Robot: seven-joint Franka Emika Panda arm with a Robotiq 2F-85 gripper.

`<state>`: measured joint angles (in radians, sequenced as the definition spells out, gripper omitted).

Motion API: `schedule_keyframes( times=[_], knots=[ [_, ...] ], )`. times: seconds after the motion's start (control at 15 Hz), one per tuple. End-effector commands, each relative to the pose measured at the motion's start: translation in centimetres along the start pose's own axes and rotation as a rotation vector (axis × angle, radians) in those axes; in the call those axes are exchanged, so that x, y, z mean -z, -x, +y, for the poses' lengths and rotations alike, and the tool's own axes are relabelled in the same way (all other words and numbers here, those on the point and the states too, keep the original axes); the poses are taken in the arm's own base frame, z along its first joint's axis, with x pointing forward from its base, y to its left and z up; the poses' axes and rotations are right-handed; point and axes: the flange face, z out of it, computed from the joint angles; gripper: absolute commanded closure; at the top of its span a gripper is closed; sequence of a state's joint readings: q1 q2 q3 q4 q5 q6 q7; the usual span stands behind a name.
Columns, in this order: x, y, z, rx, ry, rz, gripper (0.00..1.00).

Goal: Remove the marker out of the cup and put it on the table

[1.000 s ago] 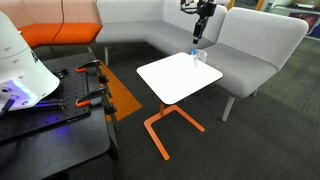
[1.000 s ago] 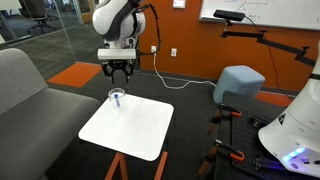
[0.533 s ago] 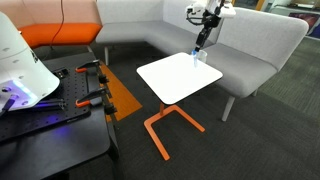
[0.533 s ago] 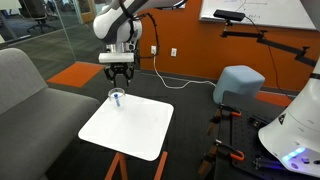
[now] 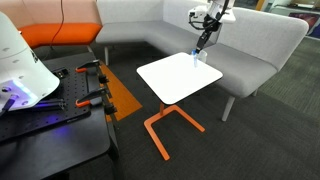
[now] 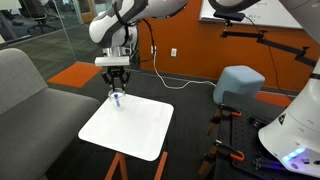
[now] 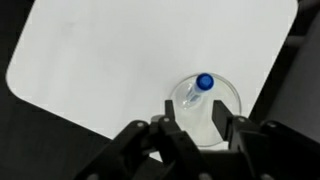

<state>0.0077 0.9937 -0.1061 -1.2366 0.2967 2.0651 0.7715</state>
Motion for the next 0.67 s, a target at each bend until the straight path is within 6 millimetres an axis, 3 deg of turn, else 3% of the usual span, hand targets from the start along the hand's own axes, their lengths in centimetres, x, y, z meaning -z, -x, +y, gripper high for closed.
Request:
schedule_keyframes(
  times=[0.0,0.4,0.53,0.6],
  knots=[
    [-0.8,-0.4,-0.9,-0.03,0.012,-0.055,0.53],
    [-2.4,-0.8,-1.8,-0.031,0.018,-0.07,0.52],
    [-2.9,-1.0,-1.7,-0.042,0.026,-0.085,0.53],
    [-3.0,-1.2,-1.7,-0.048,0.031,-0.093,0.6]
  ],
)
